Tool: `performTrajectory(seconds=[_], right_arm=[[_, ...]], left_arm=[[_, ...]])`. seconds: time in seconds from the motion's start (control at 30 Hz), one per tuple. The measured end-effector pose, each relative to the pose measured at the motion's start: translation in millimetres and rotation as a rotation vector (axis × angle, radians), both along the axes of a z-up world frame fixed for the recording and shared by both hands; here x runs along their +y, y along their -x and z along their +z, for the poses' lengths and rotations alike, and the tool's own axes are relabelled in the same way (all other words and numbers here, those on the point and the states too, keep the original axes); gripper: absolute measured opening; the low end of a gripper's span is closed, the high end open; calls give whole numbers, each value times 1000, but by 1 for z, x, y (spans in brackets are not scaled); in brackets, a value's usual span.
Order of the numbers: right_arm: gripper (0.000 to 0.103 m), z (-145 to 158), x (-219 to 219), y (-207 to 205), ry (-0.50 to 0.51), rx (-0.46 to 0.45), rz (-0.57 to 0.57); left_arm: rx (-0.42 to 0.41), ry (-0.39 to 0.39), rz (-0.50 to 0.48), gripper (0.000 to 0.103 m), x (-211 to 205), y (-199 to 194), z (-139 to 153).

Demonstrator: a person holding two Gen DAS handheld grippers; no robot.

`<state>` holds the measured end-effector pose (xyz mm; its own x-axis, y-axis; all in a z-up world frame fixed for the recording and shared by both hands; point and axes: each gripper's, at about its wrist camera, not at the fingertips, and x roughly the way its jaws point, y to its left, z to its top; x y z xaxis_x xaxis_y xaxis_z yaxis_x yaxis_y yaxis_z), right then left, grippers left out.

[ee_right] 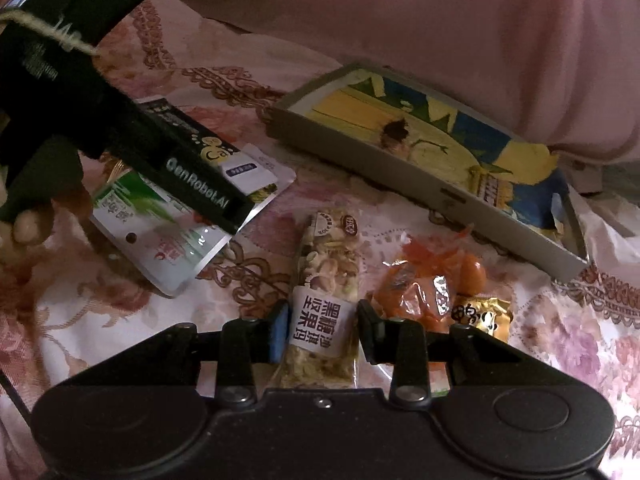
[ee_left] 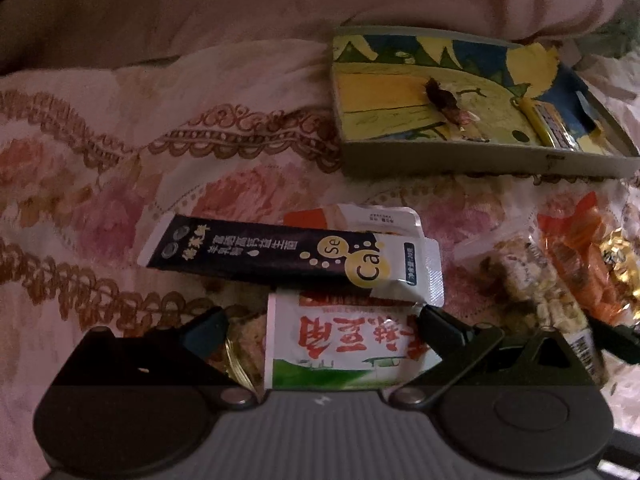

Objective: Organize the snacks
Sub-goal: 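Close the right gripper on the nut bar with white label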

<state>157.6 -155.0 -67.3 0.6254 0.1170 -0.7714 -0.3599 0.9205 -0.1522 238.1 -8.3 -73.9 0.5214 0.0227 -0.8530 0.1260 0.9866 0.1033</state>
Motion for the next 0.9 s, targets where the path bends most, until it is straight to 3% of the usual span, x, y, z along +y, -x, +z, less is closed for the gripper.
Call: performTrajectory(seconds=[0.47,0.7,0.9], right_arm=[[39,-3,0,0,-27,-9,5],[46,-10,-1,-6,-44,-4,28],[41,-5,-5,-8,-67,3,4]], left_arm=[[-13,-5,4,103,-1,-1,-1],[-14,-1,-1,103,-1,0,-1],[-24,-14,-16,103,-3,1,-2]])
